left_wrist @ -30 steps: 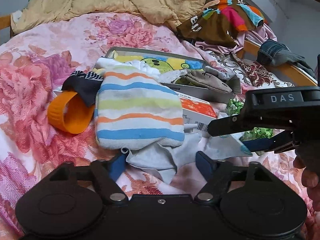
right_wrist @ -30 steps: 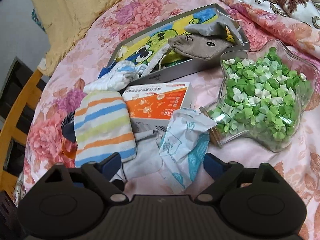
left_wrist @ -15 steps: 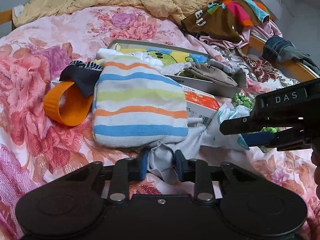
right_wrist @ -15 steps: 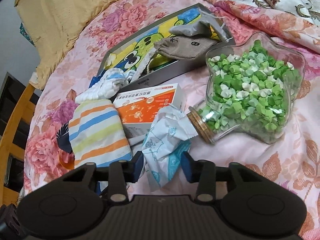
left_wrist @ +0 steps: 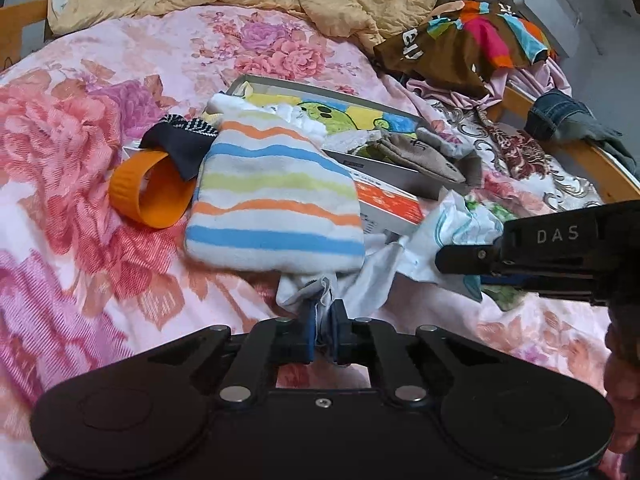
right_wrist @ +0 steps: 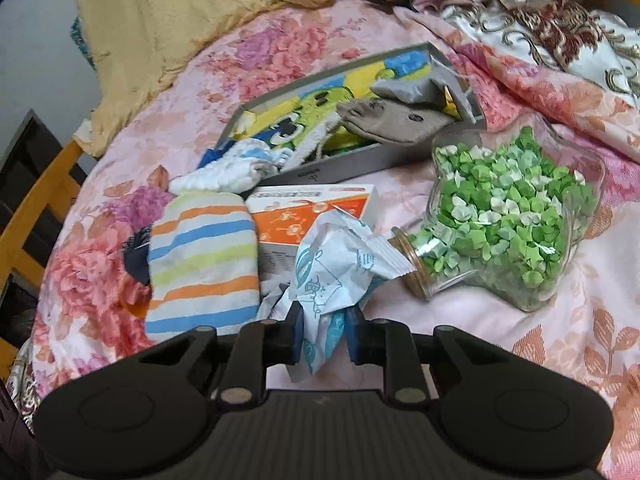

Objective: Organize soft objects
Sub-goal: 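Grasp the grey cloth with the left gripper while the right grasps the white-blue wrapper, then carry the grey cloth with the left gripper while the right carries the wrapper over the tray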

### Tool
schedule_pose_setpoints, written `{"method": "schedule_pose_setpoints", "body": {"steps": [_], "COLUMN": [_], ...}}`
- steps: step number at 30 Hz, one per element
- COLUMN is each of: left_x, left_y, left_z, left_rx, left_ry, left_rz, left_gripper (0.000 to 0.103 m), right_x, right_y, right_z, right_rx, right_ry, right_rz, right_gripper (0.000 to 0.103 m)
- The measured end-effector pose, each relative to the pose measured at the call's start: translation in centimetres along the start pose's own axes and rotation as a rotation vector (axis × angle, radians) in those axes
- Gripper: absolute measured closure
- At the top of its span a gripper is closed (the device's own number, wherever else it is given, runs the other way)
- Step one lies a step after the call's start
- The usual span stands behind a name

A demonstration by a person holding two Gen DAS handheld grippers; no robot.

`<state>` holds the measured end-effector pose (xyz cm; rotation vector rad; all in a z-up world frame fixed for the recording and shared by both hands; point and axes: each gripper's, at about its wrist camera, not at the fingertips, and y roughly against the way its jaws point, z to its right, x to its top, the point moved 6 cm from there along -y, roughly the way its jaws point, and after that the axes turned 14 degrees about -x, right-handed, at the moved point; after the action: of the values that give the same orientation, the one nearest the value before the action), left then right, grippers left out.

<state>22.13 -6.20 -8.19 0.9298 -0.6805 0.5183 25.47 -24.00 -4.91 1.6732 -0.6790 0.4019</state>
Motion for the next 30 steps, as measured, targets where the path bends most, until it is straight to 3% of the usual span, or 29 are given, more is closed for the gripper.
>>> {"method": "schedule_pose_setpoints", "body": {"steps": [8,15,24,30], "left_x": [-0.2,0.9,3.1,6.4], "left_y": [3.7,7.0,9.7,9.7], "left_z": [1.0,1.6,2.6,2.6], "left_rx": [-0.017,-0.099,-0.127,-0.132], "left_ry": [0.022,0.066,-0.002,-0.054], "left_rz": [0.058,0.141,0.266,0.292], "left_gripper": [0.096,0.097,0.097,0.097], "right_x": [-0.1,0.1,1.3,2.9], "right_y": [2.5,4.9,7.7,7.8], "right_z": [-0.4,-0.4,-0.1,-0.7], "right_rx": [0.034,0.078,0.069,0.049], "right_ry": [0.046,0.044,0.055,0.122], "right_rz": [0.089,0.165,0.285,0.336], "right_gripper": [0.081,0.081,0.081,0.081]}}
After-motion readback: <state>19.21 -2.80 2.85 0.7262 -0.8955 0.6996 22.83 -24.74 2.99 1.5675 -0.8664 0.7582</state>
